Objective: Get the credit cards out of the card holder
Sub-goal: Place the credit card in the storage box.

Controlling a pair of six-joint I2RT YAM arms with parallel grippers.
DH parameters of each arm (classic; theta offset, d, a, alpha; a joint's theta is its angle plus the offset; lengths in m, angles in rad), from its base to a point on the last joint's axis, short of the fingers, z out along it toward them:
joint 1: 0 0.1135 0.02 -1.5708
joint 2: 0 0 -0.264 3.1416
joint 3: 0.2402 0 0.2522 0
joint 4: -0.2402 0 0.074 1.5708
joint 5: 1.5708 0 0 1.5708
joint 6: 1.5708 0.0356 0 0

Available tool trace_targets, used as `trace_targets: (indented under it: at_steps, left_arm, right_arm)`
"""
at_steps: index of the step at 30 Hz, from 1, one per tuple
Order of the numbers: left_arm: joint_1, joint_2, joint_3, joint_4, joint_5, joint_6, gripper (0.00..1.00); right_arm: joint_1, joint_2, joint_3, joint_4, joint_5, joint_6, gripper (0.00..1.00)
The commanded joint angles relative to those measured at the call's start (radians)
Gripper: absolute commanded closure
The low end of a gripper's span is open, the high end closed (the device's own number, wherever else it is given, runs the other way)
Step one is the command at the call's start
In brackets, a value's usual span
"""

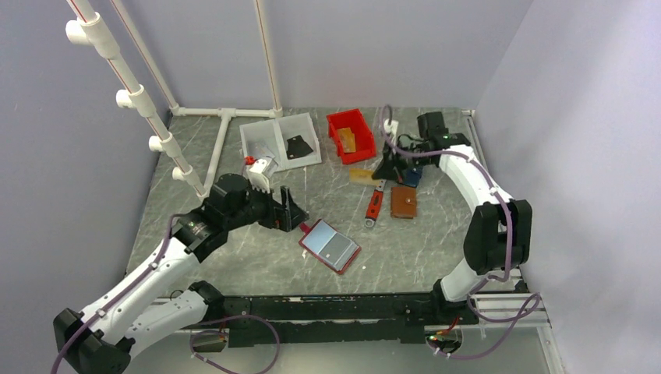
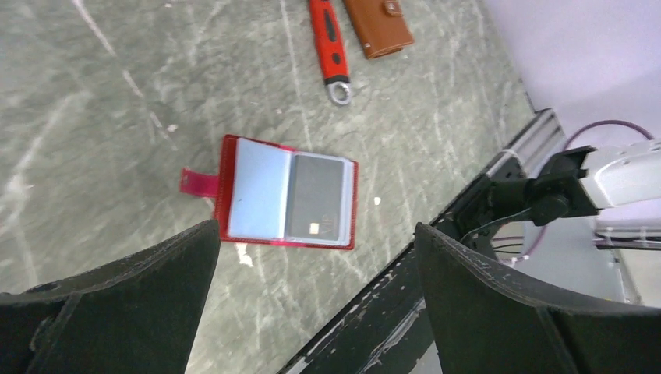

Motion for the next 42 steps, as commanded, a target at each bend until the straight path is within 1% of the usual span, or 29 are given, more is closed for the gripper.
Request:
trace_targets:
  at_steps: [1, 5, 7, 11, 14, 17, 22, 25, 33, 35, 38, 39, 42]
  left_arm:
    - [0.007, 0.029, 0.159, -0.245, -0.087, 0.145, 0.01]
    - [0.008, 0.102, 0.26, -0.352, -0.142, 0.276, 0.01]
    - [0.009, 0.127, 0.268, -0.36, -0.189, 0.326, 0.01]
    - [0.01, 0.146, 0.23, -0.322, -0.222, 0.404, 0.01]
    - [0.012, 0.13, 0.178, -0.265, -0.238, 0.435, 0.01]
    - [0.017, 0.105, 0.12, -0.213, -0.245, 0.446, 0.0]
    - [0.03, 0.095, 0.098, -0.203, -0.231, 0.458, 0.01]
    - [0.04, 0.102, 0.097, -0.204, -0.236, 0.467, 0.01]
    - [0.069, 0.141, 0.095, -0.189, -0.164, 0.452, 0.01]
    - [0.077, 0.151, 0.094, -0.181, -0.131, 0.449, 0.01]
    - [0.085, 0.16, 0.092, -0.171, -0.093, 0.444, 0.01]
    - [0.087, 0.162, 0.092, -0.167, -0.081, 0.443, 0.01]
    - [0.092, 0.157, 0.087, -0.156, -0.055, 0.44, 0.01]
  right_arm:
    - [-0.087, 0.042, 0.122, 0.19, 0.115, 0.413, 1.0]
    - [-0.093, 0.109, 0.217, 0.27, 0.26, 0.616, 1.0]
    - [-0.08, 0.158, 0.276, 0.285, 0.34, 0.699, 1.0]
    - [-0.034, 0.246, 0.404, 0.299, 0.498, 0.806, 1.0]
    - [0.003, 0.324, 0.497, 0.287, 0.54, 0.818, 1.0]
    - [0.037, 0.395, 0.572, 0.292, 0.592, 0.873, 1.0]
    - [0.066, 0.516, 0.667, 0.305, 0.679, 0.92, 1.0]
    - [0.073, 0.577, 0.712, 0.305, 0.696, 0.936, 1.0]
    - [0.11, 0.67, 0.785, 0.3, 0.694, 0.938, 0.99]
    - [0.114, 0.686, 0.798, 0.3, 0.689, 0.946, 0.95]
    - [0.114, 0.7, 0.803, 0.299, 0.677, 0.953, 0.84]
    - [0.115, 0.699, 0.801, 0.296, 0.686, 0.948, 0.79]
    - [0.118, 0.67, 0.789, 0.29, 0.769, 0.916, 0.7]
